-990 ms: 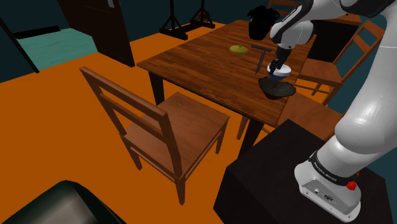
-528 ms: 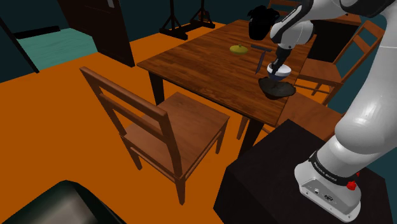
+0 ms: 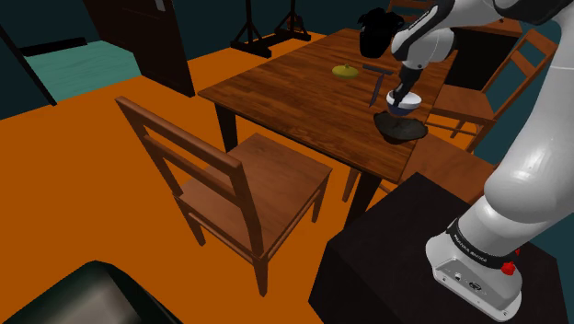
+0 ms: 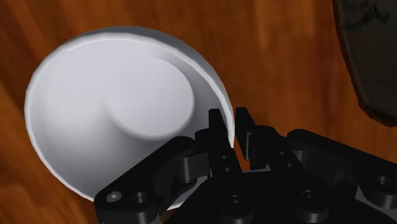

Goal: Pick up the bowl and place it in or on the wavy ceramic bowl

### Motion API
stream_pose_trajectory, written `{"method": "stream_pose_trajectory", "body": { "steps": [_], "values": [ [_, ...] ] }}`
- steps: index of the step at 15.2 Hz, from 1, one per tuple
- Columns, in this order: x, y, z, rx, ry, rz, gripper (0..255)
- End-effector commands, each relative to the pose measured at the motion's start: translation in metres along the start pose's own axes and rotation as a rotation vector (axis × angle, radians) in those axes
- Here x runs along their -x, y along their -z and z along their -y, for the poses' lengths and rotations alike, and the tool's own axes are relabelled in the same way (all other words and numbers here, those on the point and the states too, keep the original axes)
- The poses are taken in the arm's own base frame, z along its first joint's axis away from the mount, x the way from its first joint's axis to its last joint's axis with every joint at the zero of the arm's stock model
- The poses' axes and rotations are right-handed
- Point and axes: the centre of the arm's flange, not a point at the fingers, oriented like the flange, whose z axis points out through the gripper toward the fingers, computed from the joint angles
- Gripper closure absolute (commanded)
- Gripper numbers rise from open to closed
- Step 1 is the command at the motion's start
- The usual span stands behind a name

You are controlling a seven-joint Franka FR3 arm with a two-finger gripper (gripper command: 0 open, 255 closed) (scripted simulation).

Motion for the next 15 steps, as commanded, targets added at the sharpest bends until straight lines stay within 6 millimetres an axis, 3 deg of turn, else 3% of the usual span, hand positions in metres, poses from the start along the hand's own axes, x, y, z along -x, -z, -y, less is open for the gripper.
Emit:
{"method": "stream_pose_trajectory", "body": {
  "steps": [1, 15],
  "values": [
    [0.000, 0.009, -0.001, 0.000, 0.000, 0.000, 255],
    [-0.003, 0.083, -0.006, 0.000, 0.000, 0.000, 255]
  ]
}}
